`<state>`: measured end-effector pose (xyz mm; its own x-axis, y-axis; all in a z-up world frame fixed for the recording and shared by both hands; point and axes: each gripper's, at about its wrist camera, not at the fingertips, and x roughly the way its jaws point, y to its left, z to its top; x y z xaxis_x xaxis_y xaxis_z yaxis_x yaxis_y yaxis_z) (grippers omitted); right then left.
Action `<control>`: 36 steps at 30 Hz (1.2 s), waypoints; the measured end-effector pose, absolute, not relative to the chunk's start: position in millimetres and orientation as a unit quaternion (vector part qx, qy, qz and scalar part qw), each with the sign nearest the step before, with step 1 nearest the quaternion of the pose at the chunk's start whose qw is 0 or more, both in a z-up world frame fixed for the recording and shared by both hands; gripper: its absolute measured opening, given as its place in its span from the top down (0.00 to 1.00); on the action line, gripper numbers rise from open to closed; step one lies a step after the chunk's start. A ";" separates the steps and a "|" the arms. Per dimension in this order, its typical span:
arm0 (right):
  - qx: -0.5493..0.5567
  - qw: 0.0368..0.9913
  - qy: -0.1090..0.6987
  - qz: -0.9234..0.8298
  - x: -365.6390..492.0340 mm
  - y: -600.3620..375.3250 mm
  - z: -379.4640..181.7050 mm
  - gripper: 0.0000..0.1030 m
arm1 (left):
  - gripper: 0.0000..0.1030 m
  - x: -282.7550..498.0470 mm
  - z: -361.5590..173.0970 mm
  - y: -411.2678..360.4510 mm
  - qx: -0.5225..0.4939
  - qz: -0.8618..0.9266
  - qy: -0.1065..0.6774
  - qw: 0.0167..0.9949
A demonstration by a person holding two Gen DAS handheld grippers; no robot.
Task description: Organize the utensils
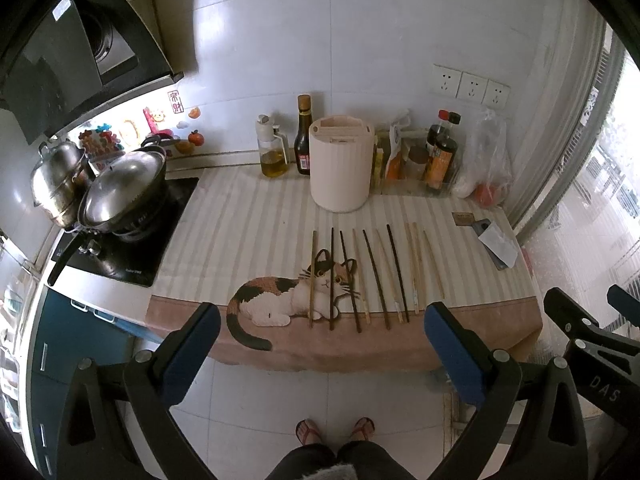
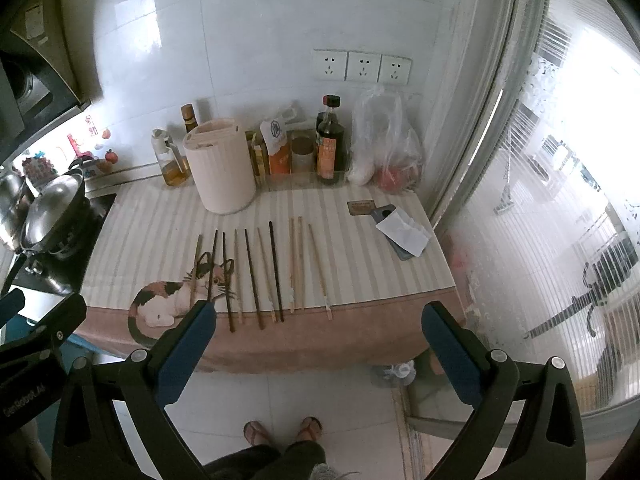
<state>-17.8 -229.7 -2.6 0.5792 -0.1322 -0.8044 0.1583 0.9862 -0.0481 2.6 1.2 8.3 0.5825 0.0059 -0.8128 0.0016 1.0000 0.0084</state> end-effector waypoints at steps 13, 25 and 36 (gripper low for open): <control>0.014 0.890 0.449 -0.083 -18.9 -228.8 -1.3 0.00 | 0.00 4.5 10.5 -0.3 0.004 0.003 0.454 0.891; 0.014 0.890 0.448 -0.083 -16.4 -228.2 4.4 0.00 | 0.00 12.5 24.0 -1.1 0.005 0.003 0.453 0.892; 0.014 0.891 0.446 -0.083 -18.3 -228.3 3.2 0.00 | 0.00 11.9 24.3 -1.1 0.006 0.003 0.451 0.893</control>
<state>-18.3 -228.3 3.2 0.5879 -0.1352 -0.7976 0.1594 0.9860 -0.0496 11.9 -1.1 24.3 0.5937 0.0105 -0.8046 -0.0006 0.9999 0.0127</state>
